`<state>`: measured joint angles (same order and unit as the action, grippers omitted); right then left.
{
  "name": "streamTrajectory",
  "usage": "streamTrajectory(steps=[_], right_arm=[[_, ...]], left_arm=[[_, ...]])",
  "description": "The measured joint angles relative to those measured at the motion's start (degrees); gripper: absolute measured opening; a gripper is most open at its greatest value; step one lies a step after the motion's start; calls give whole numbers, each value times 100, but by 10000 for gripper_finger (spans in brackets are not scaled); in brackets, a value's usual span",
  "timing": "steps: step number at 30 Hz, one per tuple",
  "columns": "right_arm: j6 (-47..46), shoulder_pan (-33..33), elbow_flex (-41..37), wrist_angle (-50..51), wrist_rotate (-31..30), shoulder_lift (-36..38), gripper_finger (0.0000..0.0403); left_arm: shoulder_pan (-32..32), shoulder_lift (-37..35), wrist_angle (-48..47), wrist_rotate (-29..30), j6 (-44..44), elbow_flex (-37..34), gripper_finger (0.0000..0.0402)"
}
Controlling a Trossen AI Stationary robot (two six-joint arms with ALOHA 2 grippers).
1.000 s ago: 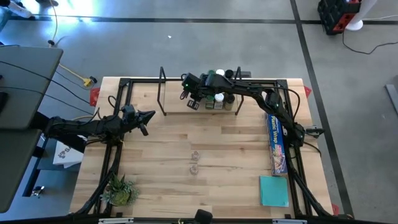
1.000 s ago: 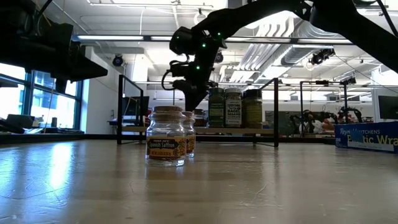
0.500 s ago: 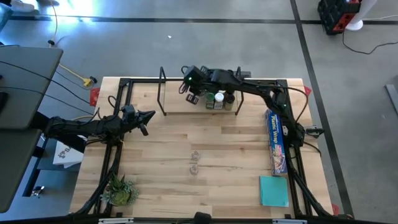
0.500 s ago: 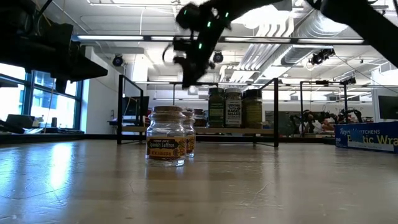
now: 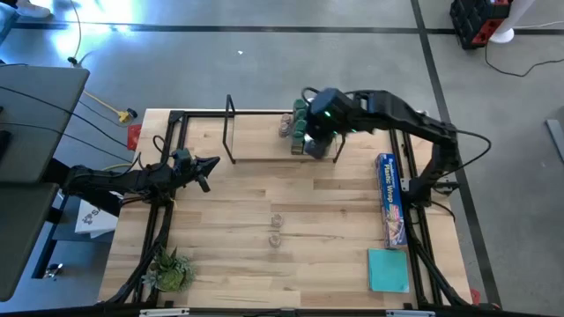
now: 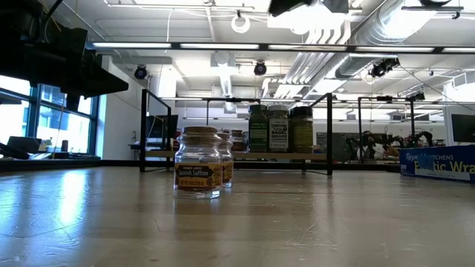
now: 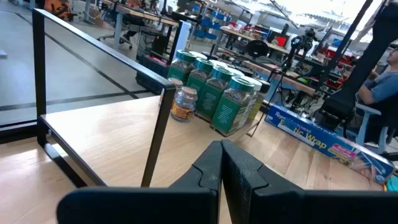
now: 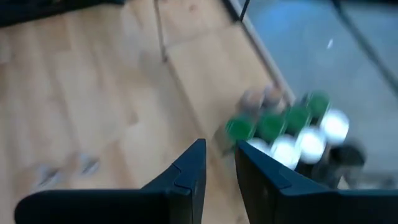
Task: Shelf spices
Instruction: Put the top brown seasoning bottle on the shelf and align with the other brown seasoning bottles
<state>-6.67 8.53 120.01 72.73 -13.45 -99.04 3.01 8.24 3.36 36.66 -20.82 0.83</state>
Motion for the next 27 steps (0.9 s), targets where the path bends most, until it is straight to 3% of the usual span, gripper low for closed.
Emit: streamTrajectory(steps=[6, 11, 13, 16, 20, 24, 27], right_arm=[[-1561, -938, -2, 1181, -365, 374, 77], [-2568, -1609, -16, 1752, -1486, 399, 77], [-2713, -1748, -24, 1669, -1830, 395, 77], [-2938, -1859, -26, 1619, -2104, 391, 77], [-2996, -1872, -26, 1619, -2151, 391, 77], [-3022, -1873, -26, 1619, -2151, 391, 77], [-3159, -1873, -26, 1619, -2147, 391, 78]], left_arm=[[-4, 1, 540, 0, -235, -10, 5], [-4, -1, 2086, 444, -3125, -8, 5], [-4, 1, 2371, 453, -3559, 61, 5], [-4, 113, 2142, 261, -3385, 540, 5], [-2, 693, 847, -64, -2796, 1699, 5], [-2, 1660, -1782, -399, -2239, 3130, 5], [-2, 2464, -3496, -659, -1785, 3816, 5]])
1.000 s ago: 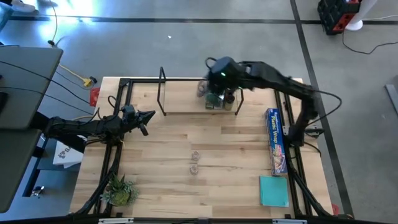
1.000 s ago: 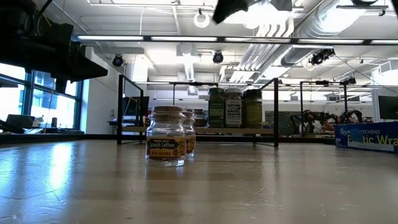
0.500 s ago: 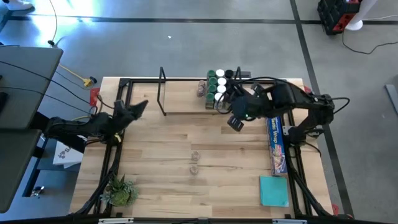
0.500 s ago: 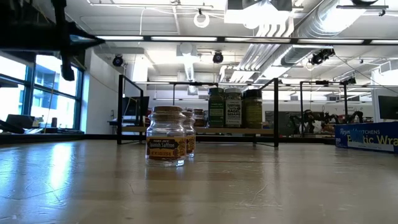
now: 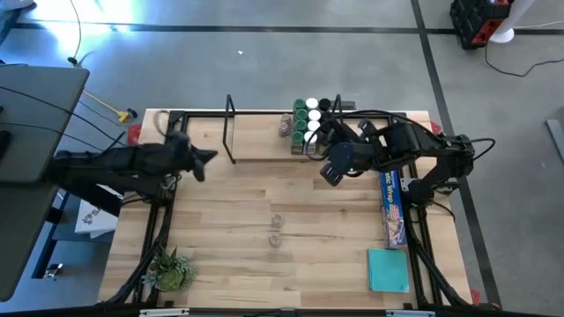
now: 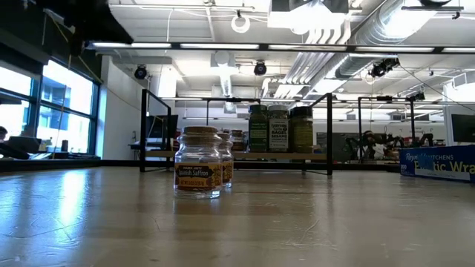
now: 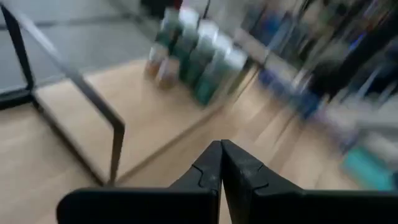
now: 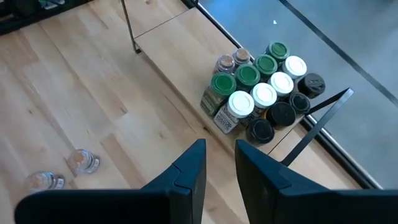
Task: Shelf spices
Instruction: Put the top brown seasoning bottle on the shelf and align with the other brown seasoning bottles
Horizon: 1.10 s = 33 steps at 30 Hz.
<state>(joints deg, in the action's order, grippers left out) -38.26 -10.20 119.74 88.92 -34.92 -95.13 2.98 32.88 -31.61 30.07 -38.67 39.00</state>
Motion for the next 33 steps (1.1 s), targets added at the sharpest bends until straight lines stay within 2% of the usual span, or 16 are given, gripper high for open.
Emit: streamTrajectory(steps=[2, 6, 7, 12, 15, 19, 27, 30, 33], right_arm=[[-65, 1, 0, 0, 35, 0, 78], [-166, 2, 0, -1, 94, -2, 78], [-234, 0, 0, -2, 94, -2, 78], [-418, -2, -2, -2, 100, -2, 78], [-396, -31, -2, -2, 103, -2, 78], [-418, -112, -2, -1, 97, -2, 78], [-464, -257, -2, 21, 80, -4, 78], [-601, -347, -2, 57, 64, -4, 78], [-730, -450, -2, 102, 62, -6, 78]], left_arm=[[0, 443, -201, -133, 27, 164, 5], [-2, 1133, 471, -292, -72, 182, 5], [-19, 1312, 715, -550, 109, 187, 5], [-118, 2492, 1867, -2696, 1367, 193, 11], [-122, 3307, 1962, -3419, 2073, 408, 30], [-120, 4342, 1970, -3881, 3181, 822, 82], [-36, 5857, 2594, -4510, 4698, 1508, 237], [92, 6242, 2596, -4531, 5044, 1697, 282], [231, 6552, 2546, -4471, 5310, 1788, 304]])
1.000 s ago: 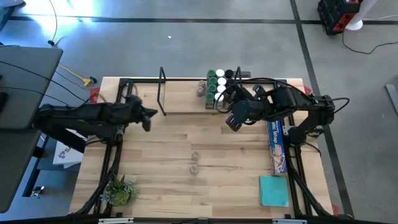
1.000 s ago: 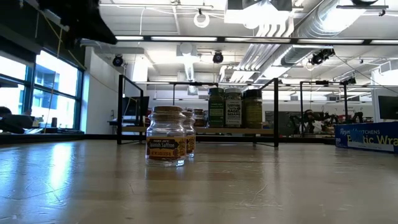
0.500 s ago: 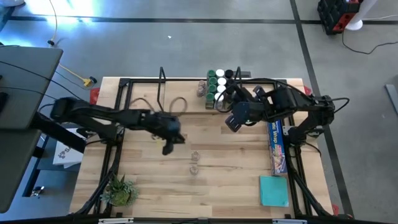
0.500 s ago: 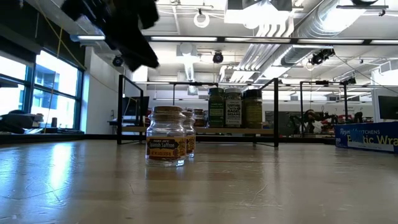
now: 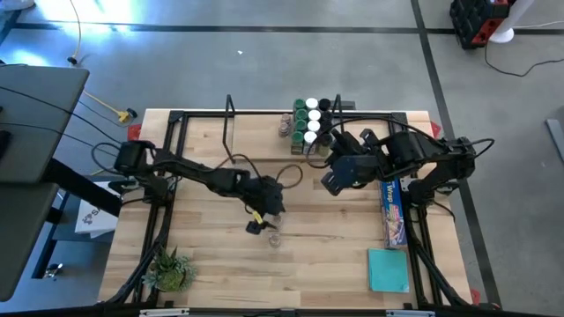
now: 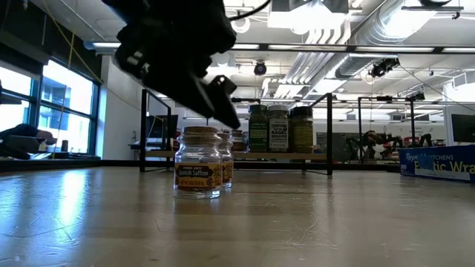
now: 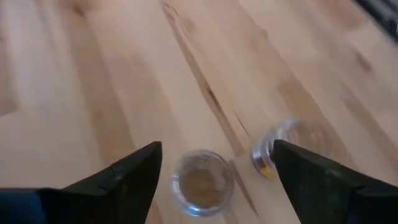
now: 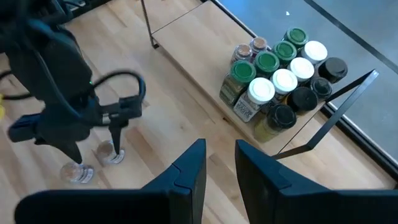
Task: Shelf spices
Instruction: Put the top brown seasoning bottle on the shelf and align with the other brown seasoning bottles
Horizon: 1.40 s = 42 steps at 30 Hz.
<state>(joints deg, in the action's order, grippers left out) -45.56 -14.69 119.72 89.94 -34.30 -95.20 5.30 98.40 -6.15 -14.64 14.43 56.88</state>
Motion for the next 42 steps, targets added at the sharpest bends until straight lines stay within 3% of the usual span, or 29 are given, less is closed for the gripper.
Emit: streamTrajectory(steps=[3, 8, 11, 20, 24, 28, 32, 35, 42], right_arm=[[-72, -94, 0, 8, -21, 0, 78], [-178, -205, 0, 8, -172, 0, 78], [-219, -235, 0, 8, -274, 0, 78], [-216, -234, 0, 8, -280, 0, 78], [-218, -234, 0, 8, -280, 0, 78], [-208, -234, 0, 7, -326, 0, 78], [-201, -221, 0, 8, -540, 0, 78], [-200, -209, 0, 8, -752, 0, 78], [-176, -129, 0, 5, -917, 0, 78]], left_arm=[[123, 207, -33, 136, 176, 0, 305], [320, 360, -42, 923, 312, 0, 288], [371, 405, -56, 1006, 283, 0, 271], [336, 386, -187, 774, -148, 0, 165], [286, 250, -447, 731, -419, -2, 165], [183, -283, -964, 1446, -585, -4, 165], [-231, -953, -1334, 2107, -982, -4, 165], [-855, -1167, -1107, 2094, -1464, 0, 165], [-2070, -511, -37, 1710, -1502, 5, 165]])
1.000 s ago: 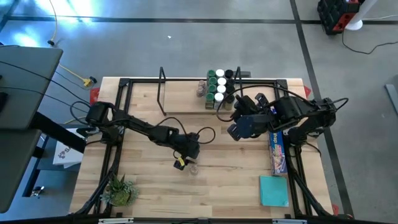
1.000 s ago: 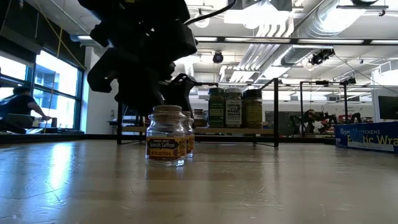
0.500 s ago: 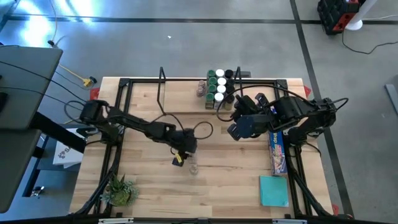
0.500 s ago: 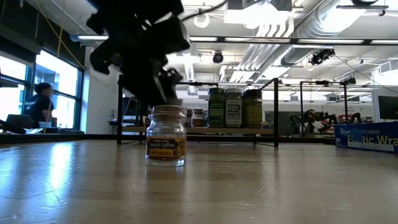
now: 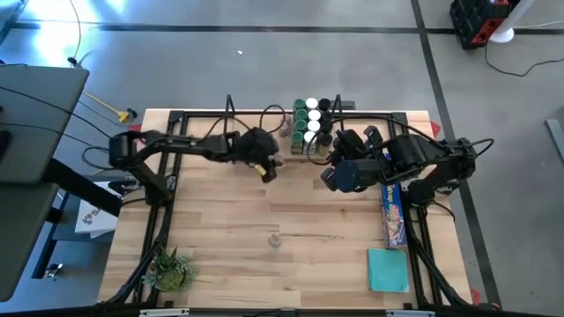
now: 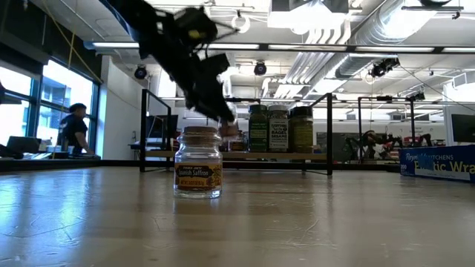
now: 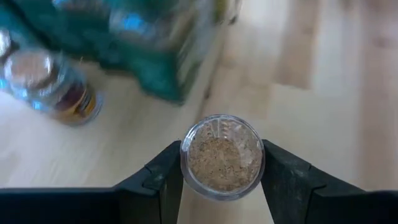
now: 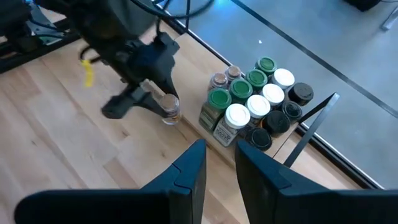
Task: Shelf spices
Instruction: Put the top brown seasoning bottle on the shelf and align with the other brown seasoning bottles
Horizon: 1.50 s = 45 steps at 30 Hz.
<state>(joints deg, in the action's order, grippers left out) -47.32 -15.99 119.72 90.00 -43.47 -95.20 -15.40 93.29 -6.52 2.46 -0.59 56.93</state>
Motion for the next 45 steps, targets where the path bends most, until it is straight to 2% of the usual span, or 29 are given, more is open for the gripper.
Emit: streamTrajectory(steps=[4, 11, 17, 21, 25, 31, 34, 38, 41, 45], right_arm=[[-23, 26, 0, 2, 27, 0, 78], [-45, 26, 0, 1, 99, 0, 78], [-64, 26, 0, 2, 98, 0, 78], [-81, 26, 0, 2, 98, 0, 78], [-278, 26, 0, 2, 99, 0, 78], [-386, 26, 0, 2, 112, 0, 78], [-386, 26, 0, 0, 119, 0, 78], [-386, 26, 0, -2, 126, 0, 78], [-381, 26, 0, -2, 126, 0, 78], [-370, 26, 0, -4, 126, 0, 78]], left_arm=[[-377, 389, 108, -12, 22, 2, 165], [-684, 534, 521, -39, 284, 2, 165], [-800, 564, 857, 29, 406, -7, 216], [-848, 654, 1174, -157, 541, -7, 241], [-860, 700, 1318, -199, 580, -7, 254], [-819, 323, 875, 202, 916, -7, 256], [-762, 30, 609, 236, 1004, -7, 248], [-685, -221, 386, -211, 783, -2, 224], [-618, -132, 137, -525, 684, -4, 187], [-570, 120, 41, -684, 820, -4, 118]])
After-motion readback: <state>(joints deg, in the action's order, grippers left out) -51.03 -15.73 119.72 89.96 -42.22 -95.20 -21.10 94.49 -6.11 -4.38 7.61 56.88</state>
